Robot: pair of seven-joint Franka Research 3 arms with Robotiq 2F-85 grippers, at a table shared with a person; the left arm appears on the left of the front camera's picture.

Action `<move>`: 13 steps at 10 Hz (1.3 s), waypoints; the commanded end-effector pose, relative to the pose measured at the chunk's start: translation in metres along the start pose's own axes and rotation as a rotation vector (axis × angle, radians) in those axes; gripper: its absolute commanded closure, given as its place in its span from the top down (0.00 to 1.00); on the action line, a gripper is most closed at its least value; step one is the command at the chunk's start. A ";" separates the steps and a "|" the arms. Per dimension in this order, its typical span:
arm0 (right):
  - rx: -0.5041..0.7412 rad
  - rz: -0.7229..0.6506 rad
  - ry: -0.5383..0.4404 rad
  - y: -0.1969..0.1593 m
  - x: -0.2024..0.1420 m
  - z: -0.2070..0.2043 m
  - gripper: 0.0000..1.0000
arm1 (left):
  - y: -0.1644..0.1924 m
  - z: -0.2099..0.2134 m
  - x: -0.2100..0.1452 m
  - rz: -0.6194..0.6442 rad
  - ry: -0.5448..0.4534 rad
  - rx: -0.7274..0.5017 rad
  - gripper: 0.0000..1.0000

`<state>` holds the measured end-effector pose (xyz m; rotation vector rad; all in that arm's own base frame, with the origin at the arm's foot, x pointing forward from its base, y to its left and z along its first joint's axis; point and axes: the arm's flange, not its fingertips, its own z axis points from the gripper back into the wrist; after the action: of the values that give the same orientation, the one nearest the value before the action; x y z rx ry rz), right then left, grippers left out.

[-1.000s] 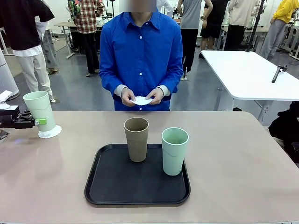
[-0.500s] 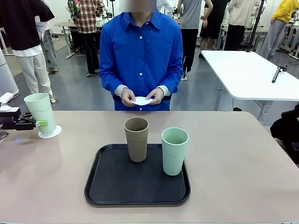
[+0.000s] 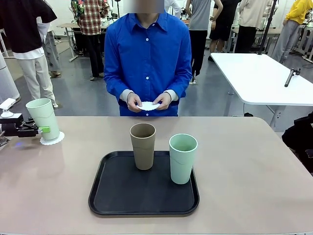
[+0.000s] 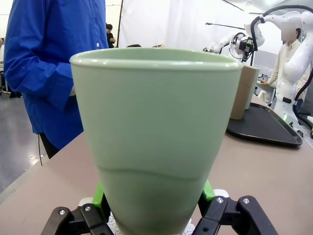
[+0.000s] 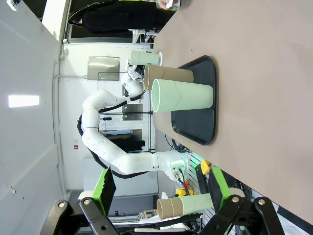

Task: Place coasters on the table and set cups on them.
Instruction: Pick up one Reusable plastic cup and place it on a coaster set by the human.

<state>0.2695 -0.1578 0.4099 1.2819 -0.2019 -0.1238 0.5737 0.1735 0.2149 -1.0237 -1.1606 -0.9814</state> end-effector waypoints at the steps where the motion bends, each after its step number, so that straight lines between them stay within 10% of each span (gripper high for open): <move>1: 0.013 0.015 -0.003 0.000 -0.001 0.000 1.00 | 0.002 -0.001 -0.002 -0.023 -0.009 -0.030 0.84; 13: 0.013 0.015 -0.003 0.000 -0.001 0.000 1.00 | 0.000 0.000 -0.008 -0.074 0.053 -0.063 0.84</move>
<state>0.2695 -0.1578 0.4099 1.2819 -0.2019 -0.1238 0.5744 0.1708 0.2092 -1.0169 -1.1428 -1.0588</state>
